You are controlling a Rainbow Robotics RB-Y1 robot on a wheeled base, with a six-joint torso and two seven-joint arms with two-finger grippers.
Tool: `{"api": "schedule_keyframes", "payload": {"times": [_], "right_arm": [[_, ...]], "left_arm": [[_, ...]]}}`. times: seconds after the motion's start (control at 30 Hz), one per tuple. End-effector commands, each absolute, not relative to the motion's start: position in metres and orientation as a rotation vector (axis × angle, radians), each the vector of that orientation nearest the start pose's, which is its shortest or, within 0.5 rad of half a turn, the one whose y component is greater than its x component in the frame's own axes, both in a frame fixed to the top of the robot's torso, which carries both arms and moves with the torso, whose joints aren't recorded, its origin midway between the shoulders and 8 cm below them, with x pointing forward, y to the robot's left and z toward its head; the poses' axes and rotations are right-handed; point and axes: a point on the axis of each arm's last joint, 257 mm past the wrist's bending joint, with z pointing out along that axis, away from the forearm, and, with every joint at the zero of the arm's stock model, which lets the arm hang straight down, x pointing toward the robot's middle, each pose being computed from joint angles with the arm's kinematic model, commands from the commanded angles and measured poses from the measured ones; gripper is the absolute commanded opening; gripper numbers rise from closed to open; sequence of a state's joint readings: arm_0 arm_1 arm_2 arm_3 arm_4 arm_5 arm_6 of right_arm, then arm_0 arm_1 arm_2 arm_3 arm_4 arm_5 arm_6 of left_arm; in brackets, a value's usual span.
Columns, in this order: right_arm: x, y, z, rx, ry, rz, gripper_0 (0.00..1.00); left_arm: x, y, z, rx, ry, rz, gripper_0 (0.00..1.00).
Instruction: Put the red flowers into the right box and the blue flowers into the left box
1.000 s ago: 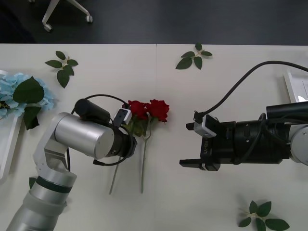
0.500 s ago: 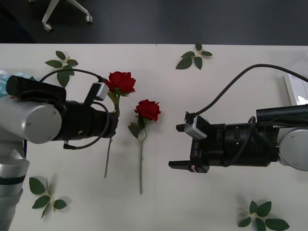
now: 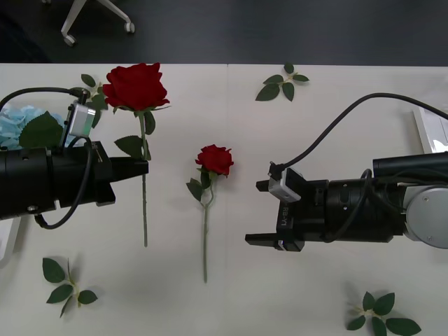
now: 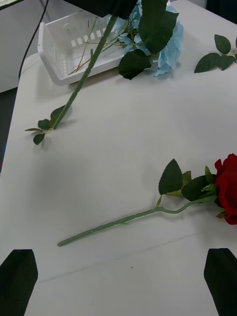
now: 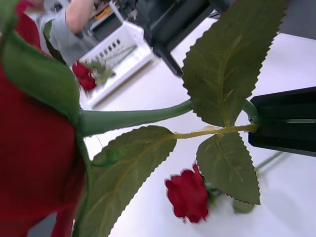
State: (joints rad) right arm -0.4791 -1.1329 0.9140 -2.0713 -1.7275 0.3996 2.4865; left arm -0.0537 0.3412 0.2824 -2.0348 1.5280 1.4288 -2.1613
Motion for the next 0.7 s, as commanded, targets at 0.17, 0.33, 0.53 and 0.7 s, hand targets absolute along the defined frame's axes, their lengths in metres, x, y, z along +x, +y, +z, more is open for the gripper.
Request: {"api": "schedule_keyframes", "payload": {"times": [0.17, 0.33, 0.53, 0.7], "right_arm": [[0.336, -0.015, -0.196, -1.36, 1.562, 0.743, 1.0], [0.326, -0.001, -0.192, -1.315, 1.563, 0.824, 1.0], [0.315, 0.025, -0.182, -1.271, 1.533, 0.913, 1.0], [0.312, 0.04, -0.172, -1.242, 1.503, 0.949, 1.0]], "left_arm": [[0.341, 0.107, -0.064, 0.856, 1.398, -1.078, 0.0], [0.323, 0.106, -0.042, 0.883, 1.204, -1.063, 0.0], [0.305, 0.097, -0.031, 0.911, 1.119, -1.122, 0.0], [0.297, 0.09, -0.027, 0.92, 1.078, -1.151, 0.0]]}}
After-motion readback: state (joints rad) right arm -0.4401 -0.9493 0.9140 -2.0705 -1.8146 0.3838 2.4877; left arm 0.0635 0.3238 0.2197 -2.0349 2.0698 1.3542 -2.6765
